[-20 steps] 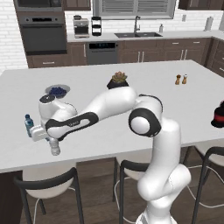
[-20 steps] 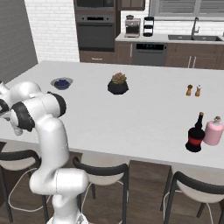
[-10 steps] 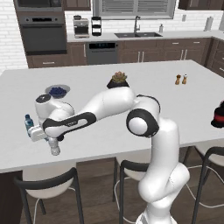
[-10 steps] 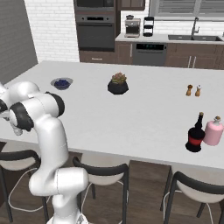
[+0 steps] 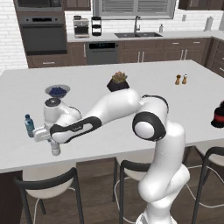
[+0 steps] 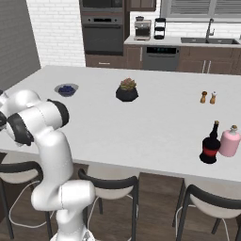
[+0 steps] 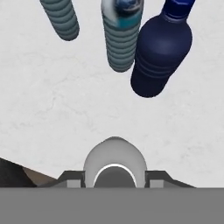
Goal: Move the plastic bottles in the middle to the plastics group, and the glass bottles in the middle to the glass group.
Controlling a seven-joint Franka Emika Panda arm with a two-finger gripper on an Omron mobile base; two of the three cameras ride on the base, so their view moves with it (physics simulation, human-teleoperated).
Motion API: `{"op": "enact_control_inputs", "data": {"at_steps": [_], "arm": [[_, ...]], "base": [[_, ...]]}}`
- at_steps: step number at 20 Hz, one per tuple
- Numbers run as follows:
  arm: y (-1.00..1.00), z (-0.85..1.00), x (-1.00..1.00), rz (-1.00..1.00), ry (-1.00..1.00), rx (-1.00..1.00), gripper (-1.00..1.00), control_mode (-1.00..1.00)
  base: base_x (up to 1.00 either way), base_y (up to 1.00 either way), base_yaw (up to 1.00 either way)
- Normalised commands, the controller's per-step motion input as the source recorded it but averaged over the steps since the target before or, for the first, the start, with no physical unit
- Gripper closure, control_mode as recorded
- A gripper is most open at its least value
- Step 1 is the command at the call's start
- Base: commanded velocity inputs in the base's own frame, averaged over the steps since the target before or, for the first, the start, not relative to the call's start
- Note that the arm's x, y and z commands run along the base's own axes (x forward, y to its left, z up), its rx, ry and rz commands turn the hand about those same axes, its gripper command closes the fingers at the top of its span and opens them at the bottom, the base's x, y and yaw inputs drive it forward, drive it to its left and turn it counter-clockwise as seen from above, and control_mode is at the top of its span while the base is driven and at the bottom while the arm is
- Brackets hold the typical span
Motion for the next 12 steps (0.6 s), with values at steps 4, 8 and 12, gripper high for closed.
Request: {"op": "enact_control_inputs", "data": {"at_steps": [4, 8, 12], "arm": [[-0.15, -0.32, 0.02, 0.00, -0.01, 0.17, -1.00, -1.00], [-0.02, -0.18, 0.16, 0.00, 0.00, 0.10, -1.00, -1.00], [0.00, 0.02, 0.08, 0.00, 0.00, 0.05, -1.00, -1.00]], "base": [[0.00, 0.00, 0.00], [0.00, 0.00, 0.00], [0.00, 0.00, 0.00]]}}
